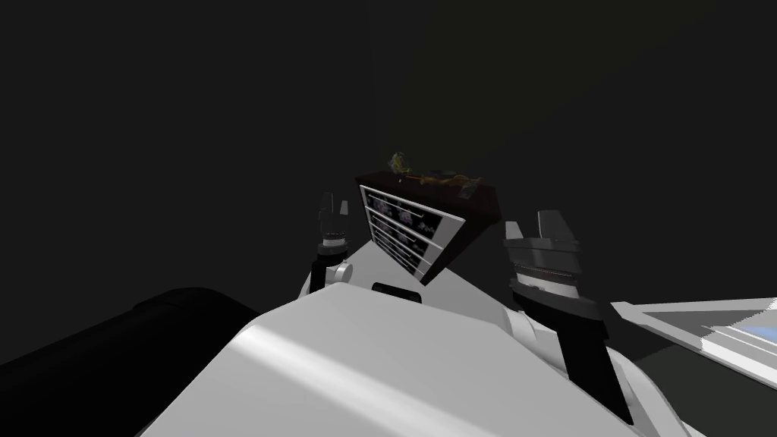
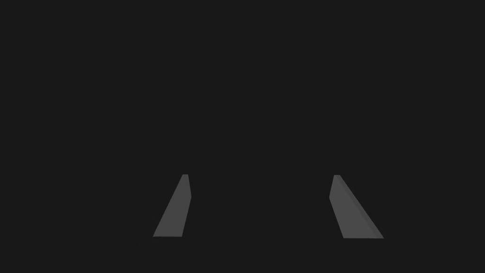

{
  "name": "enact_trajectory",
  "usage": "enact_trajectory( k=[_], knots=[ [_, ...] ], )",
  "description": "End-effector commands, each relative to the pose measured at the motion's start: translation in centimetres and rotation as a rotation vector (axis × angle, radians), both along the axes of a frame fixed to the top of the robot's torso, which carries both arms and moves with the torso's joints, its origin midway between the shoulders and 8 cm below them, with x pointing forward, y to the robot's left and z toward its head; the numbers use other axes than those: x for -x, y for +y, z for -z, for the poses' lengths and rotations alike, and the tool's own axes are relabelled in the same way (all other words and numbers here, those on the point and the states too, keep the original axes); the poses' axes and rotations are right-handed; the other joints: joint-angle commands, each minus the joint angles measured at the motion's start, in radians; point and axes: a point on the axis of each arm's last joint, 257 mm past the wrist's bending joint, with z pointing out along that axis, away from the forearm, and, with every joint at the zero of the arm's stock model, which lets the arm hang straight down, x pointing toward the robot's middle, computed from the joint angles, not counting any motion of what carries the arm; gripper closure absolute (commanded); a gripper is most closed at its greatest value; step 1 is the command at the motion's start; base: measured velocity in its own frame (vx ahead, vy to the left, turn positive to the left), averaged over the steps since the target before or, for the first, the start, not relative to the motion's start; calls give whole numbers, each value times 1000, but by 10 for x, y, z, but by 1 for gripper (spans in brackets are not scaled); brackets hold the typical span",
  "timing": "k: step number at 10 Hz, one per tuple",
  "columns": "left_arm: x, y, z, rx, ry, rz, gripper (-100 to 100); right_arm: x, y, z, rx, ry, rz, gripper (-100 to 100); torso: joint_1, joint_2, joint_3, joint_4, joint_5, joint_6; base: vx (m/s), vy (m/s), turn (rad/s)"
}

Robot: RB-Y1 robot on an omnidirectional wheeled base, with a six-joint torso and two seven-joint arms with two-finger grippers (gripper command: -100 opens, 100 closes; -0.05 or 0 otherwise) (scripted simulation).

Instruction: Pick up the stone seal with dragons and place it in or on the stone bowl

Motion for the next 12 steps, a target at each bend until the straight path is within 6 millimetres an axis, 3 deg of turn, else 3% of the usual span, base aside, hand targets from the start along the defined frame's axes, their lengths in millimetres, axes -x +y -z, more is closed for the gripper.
enact_trajectory(
  k=[1,3,6,12],
  knots=[
    [0,0,0,0,0,0,0,0,-14,5,47,37,46,-100,0,0,0,0,0,0,-8,53,-27],
    [0,0,0,0,0,0,0,2,-27,8,87,69,86,-100,1,1,0,0,0,0,-11,69,-33],
    [0,0,0,0,0,0,0,8,-64,17,194,169,204,-100,1,0,0,0,0,0,-1,77,-44],
    [0,0,0,0,0,0,0,27,-124,16,352,296,399,-100,1,0,0,0,0,0,2,75,-17]
  ],
)
